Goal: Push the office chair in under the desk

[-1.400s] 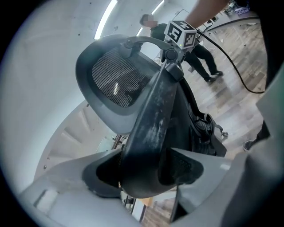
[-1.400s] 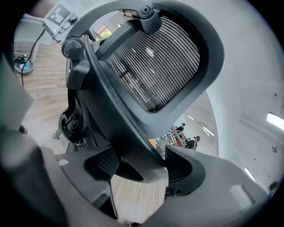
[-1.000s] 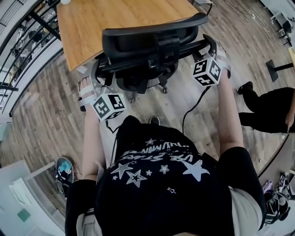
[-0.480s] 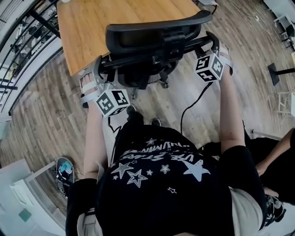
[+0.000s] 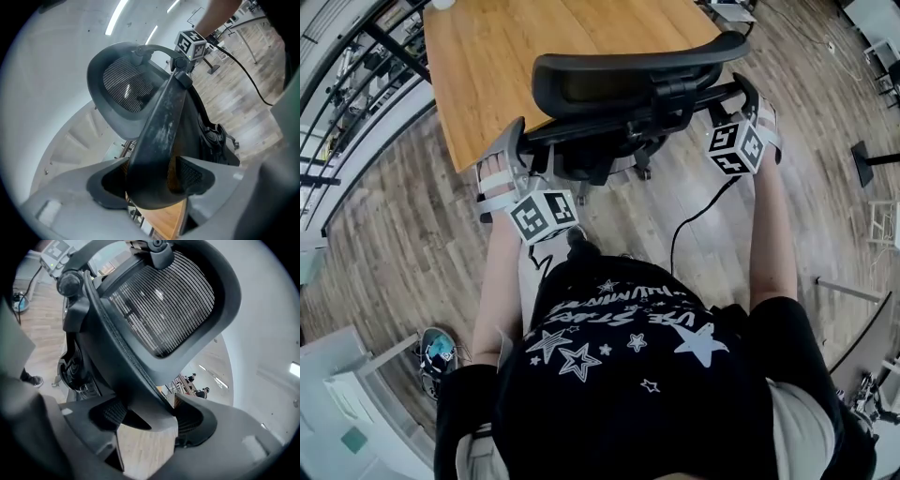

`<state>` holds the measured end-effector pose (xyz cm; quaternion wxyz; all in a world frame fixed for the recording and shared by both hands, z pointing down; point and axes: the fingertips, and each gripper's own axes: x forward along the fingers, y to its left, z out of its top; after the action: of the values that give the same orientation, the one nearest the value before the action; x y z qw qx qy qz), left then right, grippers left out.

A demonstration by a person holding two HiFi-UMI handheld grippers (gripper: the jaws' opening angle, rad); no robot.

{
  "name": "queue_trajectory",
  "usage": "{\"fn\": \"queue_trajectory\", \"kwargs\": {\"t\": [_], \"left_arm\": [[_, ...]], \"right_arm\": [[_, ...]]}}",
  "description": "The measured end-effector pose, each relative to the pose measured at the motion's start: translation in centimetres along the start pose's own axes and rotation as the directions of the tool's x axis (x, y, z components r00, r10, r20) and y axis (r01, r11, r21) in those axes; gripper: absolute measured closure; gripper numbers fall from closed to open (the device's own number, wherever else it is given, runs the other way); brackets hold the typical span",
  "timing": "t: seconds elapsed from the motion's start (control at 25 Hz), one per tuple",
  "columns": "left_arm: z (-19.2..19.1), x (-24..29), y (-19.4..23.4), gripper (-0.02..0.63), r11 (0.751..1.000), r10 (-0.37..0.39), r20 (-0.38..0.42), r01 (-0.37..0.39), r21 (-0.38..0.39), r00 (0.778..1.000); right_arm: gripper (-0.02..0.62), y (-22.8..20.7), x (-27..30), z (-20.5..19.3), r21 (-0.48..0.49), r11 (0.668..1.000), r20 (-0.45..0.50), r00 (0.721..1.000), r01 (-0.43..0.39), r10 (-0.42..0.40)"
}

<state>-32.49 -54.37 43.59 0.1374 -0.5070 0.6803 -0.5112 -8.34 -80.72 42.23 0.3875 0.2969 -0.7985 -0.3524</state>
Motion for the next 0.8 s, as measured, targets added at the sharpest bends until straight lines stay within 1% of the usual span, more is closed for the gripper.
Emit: {"fn": "queue_trajectory", "kwargs": {"t": [0.16,0.36,0.64,0.8], "left_arm": [[0.1,0.0,-0.4,0.296,1.000,0.005,0.014,-0.006,0.020,1.000],[0.4,-0.1,-0.3,0.296,1.000,0.014,0.022,-0.013,-0.017,1.000],[0.6,0.2,-0.4,0.296,1.000,0.016,0.023,-0.016,-0.014,1.000],[0.7,0.2,-0.7,0.296,1.000,0.025,0.015,-0.025,0.003,1.000]], "right_arm": [[0.281,0.2,-0.2,-0.5,0.005,1.000,0.006,1.000,0.011,-0.011],[0.282,0.2,0.2,-0.6,0.002,1.000,-0.006,1.000,0.017,-0.017],[0.282,-0.3,1.2,-0.5,-0.014,1.000,-0.015,1.000,0.020,-0.020],[0.282,-0.4,1.3,-0.8,-0.021,0.999,-0.019,1.000,0.024,-0.025]]}}
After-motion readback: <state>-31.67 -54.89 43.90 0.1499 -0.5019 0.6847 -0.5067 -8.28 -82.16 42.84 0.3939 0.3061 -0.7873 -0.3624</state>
